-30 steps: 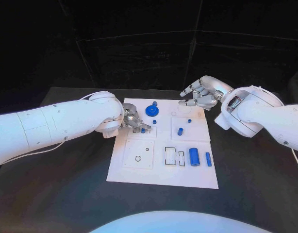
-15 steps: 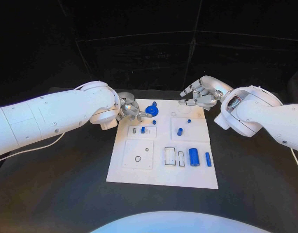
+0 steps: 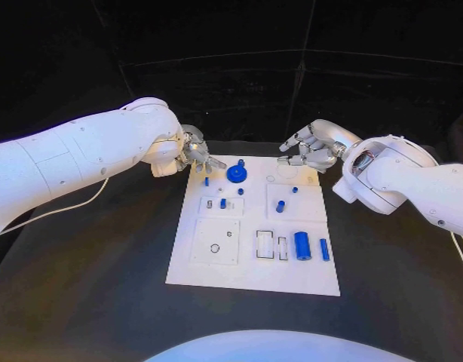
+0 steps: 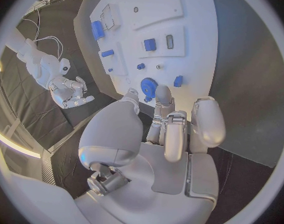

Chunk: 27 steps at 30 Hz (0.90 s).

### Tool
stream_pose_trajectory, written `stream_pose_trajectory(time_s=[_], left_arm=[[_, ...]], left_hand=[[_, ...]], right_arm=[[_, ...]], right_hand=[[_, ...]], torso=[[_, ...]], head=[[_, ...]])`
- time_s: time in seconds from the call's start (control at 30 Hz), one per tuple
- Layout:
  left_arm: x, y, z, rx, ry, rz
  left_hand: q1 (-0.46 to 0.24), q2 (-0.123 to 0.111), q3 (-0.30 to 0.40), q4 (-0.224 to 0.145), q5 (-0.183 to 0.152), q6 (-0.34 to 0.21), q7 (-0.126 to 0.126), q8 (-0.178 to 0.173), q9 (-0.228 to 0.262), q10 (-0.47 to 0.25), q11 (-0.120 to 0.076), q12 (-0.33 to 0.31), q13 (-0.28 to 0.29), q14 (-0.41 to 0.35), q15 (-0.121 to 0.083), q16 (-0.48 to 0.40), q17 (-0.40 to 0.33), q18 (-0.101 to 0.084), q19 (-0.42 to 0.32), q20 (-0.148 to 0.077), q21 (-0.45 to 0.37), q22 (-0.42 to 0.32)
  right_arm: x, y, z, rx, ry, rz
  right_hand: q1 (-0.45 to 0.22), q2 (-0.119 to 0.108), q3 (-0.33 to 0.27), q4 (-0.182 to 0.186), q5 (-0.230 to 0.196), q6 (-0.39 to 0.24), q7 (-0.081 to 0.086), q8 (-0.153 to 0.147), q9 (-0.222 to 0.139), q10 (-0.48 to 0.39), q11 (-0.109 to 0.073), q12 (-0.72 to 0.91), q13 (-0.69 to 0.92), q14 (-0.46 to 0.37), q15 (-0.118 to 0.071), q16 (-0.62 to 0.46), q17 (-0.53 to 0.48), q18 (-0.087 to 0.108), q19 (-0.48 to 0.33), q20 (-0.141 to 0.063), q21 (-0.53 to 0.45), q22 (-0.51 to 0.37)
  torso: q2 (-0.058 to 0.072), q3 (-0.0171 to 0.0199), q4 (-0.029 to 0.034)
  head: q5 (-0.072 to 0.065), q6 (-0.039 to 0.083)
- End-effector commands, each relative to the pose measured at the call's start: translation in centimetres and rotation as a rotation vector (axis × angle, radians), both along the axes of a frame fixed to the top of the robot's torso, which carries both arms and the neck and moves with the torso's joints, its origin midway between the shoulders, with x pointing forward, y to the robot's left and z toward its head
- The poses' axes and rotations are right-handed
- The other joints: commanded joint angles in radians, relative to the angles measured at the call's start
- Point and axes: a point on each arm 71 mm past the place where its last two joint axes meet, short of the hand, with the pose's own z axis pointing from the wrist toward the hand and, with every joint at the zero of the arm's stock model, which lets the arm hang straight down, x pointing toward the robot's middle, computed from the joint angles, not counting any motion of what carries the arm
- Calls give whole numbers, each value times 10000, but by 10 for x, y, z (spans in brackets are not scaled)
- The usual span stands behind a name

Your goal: Assemble the parts on the task board

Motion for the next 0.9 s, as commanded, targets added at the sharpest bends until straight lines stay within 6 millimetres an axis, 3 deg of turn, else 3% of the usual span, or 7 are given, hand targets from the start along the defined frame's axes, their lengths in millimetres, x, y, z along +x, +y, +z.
stream_pose_trajectory(time_s=[0.03,0.13,0.4,0.9], left_arm=[[5,3,-1,454,448,-226],[12,3,-2,631,409,-177],[23,4,-2,1545,84,-227],[27,4,-10,1902,358,-358]], left_hand=[[100,35,-11,-13,-28,69,52,-61,-20,16,10,32,59,1036,56,32,2634,39,38,58,6,48],[137,68,-29,-6,-28,121,41,-46,-30,59,3,88,105,1036,53,32,2634,35,53,63,24,76],[163,118,-91,20,-29,235,13,-7,-44,137,-17,185,181,1036,41,32,2634,31,73,63,48,114],[310,266,-187,-7,-27,456,-64,76,-71,359,-84,454,409,1036,-11,32,2634,6,146,31,146,259]], right_arm=[[0,1,1,54,-48,91],[0,2,2,58,-48,104],[0,3,2,61,-37,130],[0,5,1,70,-35,169]], right_hand=[[-28,62,11,75,68,40,23,46,-9,-97,6,-32,-6,353,-83,-29,-16,132,-75,19,-43,-15],[-28,62,11,75,68,40,23,46,-9,-97,6,-32,-6,353,-83,-29,-16,132,-75,19,-43,-15],[-26,65,12,78,74,39,23,45,-9,-99,6,-34,-9,354,-83,-28,-12,133,-75,19,-45,-17],[-12,78,17,84,93,35,23,44,-10,-106,4,-40,-21,357,-84,-24,-3,132,-73,20,-48,-17]], torso=[[18,0,-29],[35,5,-45],[28,-6,-18],[13,-7,-19]], head=[[13,40],[56,70],[73,40],[109,9]])
